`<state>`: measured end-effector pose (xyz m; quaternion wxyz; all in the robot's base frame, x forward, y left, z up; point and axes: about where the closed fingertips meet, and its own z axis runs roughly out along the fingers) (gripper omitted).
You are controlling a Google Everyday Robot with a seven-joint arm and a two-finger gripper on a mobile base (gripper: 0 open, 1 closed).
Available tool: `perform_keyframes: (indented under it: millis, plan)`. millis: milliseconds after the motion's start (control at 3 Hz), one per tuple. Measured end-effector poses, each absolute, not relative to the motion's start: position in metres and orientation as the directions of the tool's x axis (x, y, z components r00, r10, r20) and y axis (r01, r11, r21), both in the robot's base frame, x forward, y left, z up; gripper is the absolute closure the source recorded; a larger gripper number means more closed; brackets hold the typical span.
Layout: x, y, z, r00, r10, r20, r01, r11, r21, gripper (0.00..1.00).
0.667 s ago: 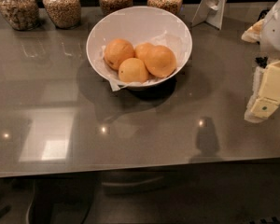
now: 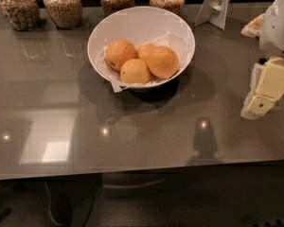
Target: Pick orange from white bowl
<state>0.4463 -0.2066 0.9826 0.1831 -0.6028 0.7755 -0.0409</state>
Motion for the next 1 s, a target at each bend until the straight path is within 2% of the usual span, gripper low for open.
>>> perform_keyframes:
  millis: [667,1000]
  plan:
    - [0.498,-0.164,1.0,-0.173,-0.912,-0.371,-0.874,0.316,-0.37,0.0]
    - [0.535,-0.148,0.996,-0.164,-0.879,-0.448,-0.871,0.342,-0.353,0.0]
